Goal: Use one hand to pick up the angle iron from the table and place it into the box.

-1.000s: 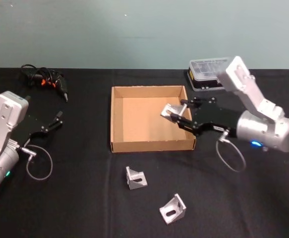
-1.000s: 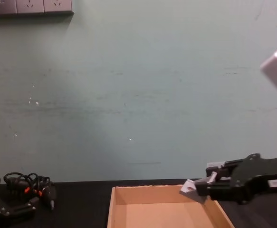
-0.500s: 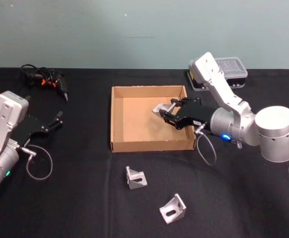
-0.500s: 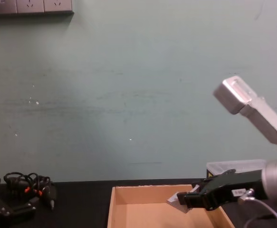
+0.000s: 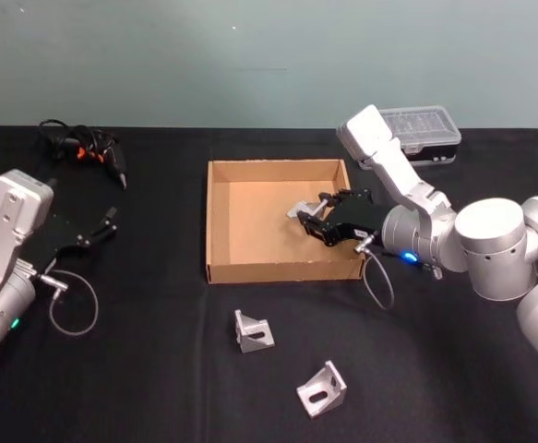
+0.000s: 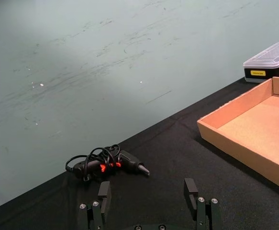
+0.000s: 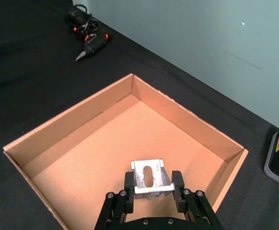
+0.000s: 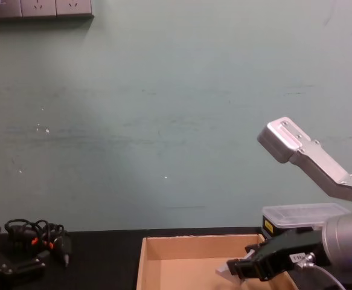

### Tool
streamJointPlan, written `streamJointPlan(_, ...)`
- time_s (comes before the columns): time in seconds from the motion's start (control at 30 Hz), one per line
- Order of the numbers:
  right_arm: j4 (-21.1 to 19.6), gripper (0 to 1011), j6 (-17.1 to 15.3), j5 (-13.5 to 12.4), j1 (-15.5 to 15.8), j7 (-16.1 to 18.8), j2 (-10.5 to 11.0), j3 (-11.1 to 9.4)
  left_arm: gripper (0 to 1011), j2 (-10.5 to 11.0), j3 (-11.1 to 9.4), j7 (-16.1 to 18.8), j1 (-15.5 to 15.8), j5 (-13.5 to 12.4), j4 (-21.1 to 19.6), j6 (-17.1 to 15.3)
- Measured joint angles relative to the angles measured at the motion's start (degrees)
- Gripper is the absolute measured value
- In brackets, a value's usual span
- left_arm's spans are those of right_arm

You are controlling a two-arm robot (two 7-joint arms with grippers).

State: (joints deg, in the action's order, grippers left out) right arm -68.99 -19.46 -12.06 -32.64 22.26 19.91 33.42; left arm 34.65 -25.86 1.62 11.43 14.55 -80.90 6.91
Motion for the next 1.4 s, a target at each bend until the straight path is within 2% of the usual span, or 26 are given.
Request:
streamJointPlan(0.27, 0.34, 476, -0.35, 1.18, 0.22, 0.38, -0.23, -0.42, 1000, 0.00, 0.00, 0.00, 0.00, 0.00, 0.00, 0.00)
streamJointPlan(0.4, 0.54, 567, -0.05, 1.57, 0.34, 1.00, -0.38, -0.76, 1000, 0.00, 0.00, 0.00, 0.00, 0.00, 0.00, 0.00)
streamJointPlan(0.43, 0.56, 627, 0.20, 1.68, 0.44, 1.24, -0.43, -0.97, 1000, 0.00, 0.00, 0.00, 0.00, 0.00, 0.00, 0.00)
streamJointPlan(0.47, 0.55, 645, 0.37, 1.71, 0.51, 1.32, -0.45, -1.11, 1000, 0.00, 0.00, 0.00, 0.00, 0.00, 0.00, 0.00)
streamJointPlan(0.7, -1.09, 848, 1.63, 1.60, 1.76, 1.87, -0.40, -2.96, 1000, 0.00, 0.00, 0.00, 0.00, 0.00, 0.00, 0.00)
streamJointPlan(0.8, -3.19, 953, 2.02, 1.23, 2.90, 2.18, -0.01, -4.30, 1000, 0.00, 0.00, 0.00, 0.00, 0.00, 0.00, 0.00)
streamJointPlan(0.9, -4.91, 1002, 2.14, 0.84, 3.89, 2.27, 0.43, -5.22, 1000, 0.00, 0.00, 0.00, 0.00, 0.00, 0.00, 0.00)
streamJointPlan(1.03, -7.84, 1002, 2.24, 0.04, 5.74, 2.30, 1.42, -6.80, 1000, 0.00, 0.00, 0.00, 0.00, 0.00, 0.00, 0.00)
streamJointPlan(1.1, -10.60, 1002, 2.24, -0.73, 7.64, 2.07, 2.39, -8.28, 1000, 0.00, 0.00, 0.00, 0.00, 0.00, 0.00, 0.00)
streamJointPlan(1.17, -11.40, 1002, 2.21, -0.95, 8.16, 1.93, 2.64, -8.66, 1000, 0.00, 0.00, 0.00, 0.00, 0.00, 0.00, 0.00)
streamJointPlan(1.4, -19.35, 1002, 1.56, -2.72, 13.66, 0.80, 5.63, -11.91, 1000, 0.00, 0.00, 0.00, 0.00, 0.00, 0.00, 0.00)
